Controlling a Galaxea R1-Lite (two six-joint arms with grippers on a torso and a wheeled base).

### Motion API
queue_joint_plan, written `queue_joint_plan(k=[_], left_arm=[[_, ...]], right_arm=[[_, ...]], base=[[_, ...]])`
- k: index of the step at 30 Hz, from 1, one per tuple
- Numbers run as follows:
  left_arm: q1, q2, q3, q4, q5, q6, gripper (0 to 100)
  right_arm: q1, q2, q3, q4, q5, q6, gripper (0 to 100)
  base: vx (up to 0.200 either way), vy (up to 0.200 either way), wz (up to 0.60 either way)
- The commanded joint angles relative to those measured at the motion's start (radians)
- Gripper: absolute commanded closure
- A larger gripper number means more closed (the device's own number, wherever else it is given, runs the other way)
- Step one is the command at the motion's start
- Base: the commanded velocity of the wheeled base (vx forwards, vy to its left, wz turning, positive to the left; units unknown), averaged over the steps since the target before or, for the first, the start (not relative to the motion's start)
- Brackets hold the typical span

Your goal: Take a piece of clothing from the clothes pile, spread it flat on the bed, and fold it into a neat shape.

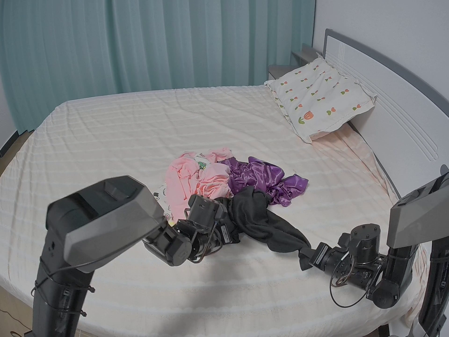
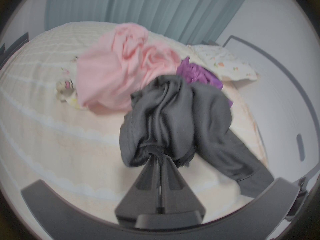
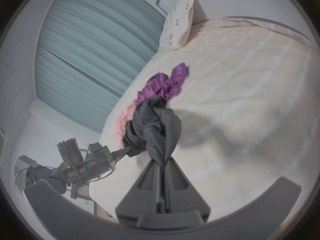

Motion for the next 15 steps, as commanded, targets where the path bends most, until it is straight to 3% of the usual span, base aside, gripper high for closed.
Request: queue_joint_plan(k=[1,6,14,15], left_arm=[[0.016,-0.368,0.075,-0.002,-0.003,-0.073,100],[0.016,-0.553,0.077,-0.002,0.008,-0.077,100],[0.021,-0.747,0.152,-0.002,0.003,-0.077,100],[0.041,-0.771,0.217,-0.005,-0.003,-0.076,100]], right_arm=[[-0.058,-0.203,-0.148,-0.008,-0.008,-0.052,100],[-0.067,-0.332,-0.273,0.009,-0.006,-0.166,100],[-0.072,-0.553,-0.362,0.111,0.023,-0.169,100],[-0.07,-0.576,-0.321,0.148,0.083,-0.163,100]], base=[[0.0,0.0,0.0],[0.0,0.0,0.0],[0.0,0.0,0.0],[0.0,0.0,0.0]])
